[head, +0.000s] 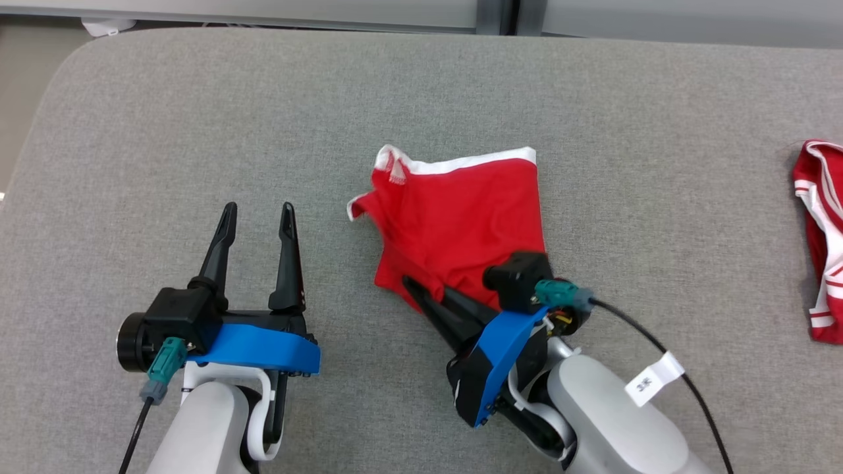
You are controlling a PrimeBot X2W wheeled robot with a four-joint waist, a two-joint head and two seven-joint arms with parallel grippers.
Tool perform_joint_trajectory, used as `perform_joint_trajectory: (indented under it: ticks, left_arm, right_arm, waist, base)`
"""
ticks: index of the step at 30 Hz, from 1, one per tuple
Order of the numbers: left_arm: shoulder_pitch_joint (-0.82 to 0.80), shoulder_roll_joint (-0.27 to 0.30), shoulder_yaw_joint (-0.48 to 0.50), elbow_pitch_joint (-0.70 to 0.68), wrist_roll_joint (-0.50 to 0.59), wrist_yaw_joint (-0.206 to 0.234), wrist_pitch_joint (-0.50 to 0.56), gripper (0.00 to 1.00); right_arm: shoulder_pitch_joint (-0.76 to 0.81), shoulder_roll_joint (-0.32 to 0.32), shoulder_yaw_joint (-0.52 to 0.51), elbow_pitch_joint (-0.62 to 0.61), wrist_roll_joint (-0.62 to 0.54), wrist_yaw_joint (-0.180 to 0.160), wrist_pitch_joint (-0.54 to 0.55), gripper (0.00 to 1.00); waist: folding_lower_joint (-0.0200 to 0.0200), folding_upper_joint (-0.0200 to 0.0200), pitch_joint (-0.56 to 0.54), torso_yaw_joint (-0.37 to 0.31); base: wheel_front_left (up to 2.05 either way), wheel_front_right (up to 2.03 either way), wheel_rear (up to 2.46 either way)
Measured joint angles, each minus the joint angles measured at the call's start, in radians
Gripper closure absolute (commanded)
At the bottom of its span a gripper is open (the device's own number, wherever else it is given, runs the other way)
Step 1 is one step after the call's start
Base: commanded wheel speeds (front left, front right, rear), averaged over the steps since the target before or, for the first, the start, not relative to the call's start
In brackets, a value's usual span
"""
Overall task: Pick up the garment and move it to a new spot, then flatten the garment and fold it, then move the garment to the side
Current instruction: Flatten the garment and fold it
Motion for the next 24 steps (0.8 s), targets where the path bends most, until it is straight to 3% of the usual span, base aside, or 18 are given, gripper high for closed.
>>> perform_joint_trajectory:
  ticks: [2, 3, 4, 10, 13, 18, 24]
  left_arm:
    - [0.0, -0.001, 0.002, 0.004, -0.001, 0.0, -0.001, 0.0]
    - [0.0, -0.001, 0.002, 0.005, -0.001, 0.0, -0.001, 0.0]
    - [-0.001, -0.002, 0.003, 0.006, -0.001, 0.0, -0.001, 0.0]
    - [-0.001, 0.004, 0.012, 0.012, -0.001, 0.003, -0.008, 0.0]
    - [0.0, 0.012, 0.016, 0.013, -0.001, 0.004, -0.009, 0.0]
    - [0.019, 0.027, 0.024, 0.011, -0.001, 0.012, -0.01, 0.0]
    - [0.06, 0.055, 0.032, -0.001, 0.001, 0.027, 0.001, 0.0]
  right_arm:
    - [-0.005, 0.002, 0.034, 0.036, 0.015, 0.0, -0.012, 1.0]
    - [-0.008, 0.002, 0.045, 0.047, 0.018, 0.0, -0.027, 0.65]
    - [-0.014, 0.002, 0.056, 0.056, 0.018, 0.0, -0.043, 0.0]
    - [-0.051, 0.003, 0.109, 0.032, 0.025, 0.0, -0.191, 0.0]
    - [-0.058, 0.004, 0.086, -0.003, 0.017, 0.0, -0.264, 0.0]
    - [-0.035, -0.045, -0.085, -0.063, -0.026, 0.0, -0.308, 0.0]
    - [0.107, -0.105, -0.347, -0.134, -0.098, 0.0, -0.313, 0.0]
  waist:
    - [0.0001, 0.0, 0.007, 0.006]
    - [0.0001, 0.0, 0.009, 0.007]
    - [0.0001, 0.0001, 0.012, 0.007]
    - [0.0001, 0.0, 0.015, -0.009]
    - [0.0, 0.0, 0.005, -0.022]
    - [0.0001, 0.0, -0.024, -0.05]
    - [0.0, 0.0001, -0.069, -0.086]
  base:
    - [0.0, 0.0, 0.0]
    - [0.0, 0.0, 0.0]
    - [0.0, 0.0, 0.0]
    - [0.0, 0.0, 0.0]
    - [0.0, 0.0, 0.0]
    - [0.0, 0.0, 0.0]
    - [0.0, 0.0, 0.0]
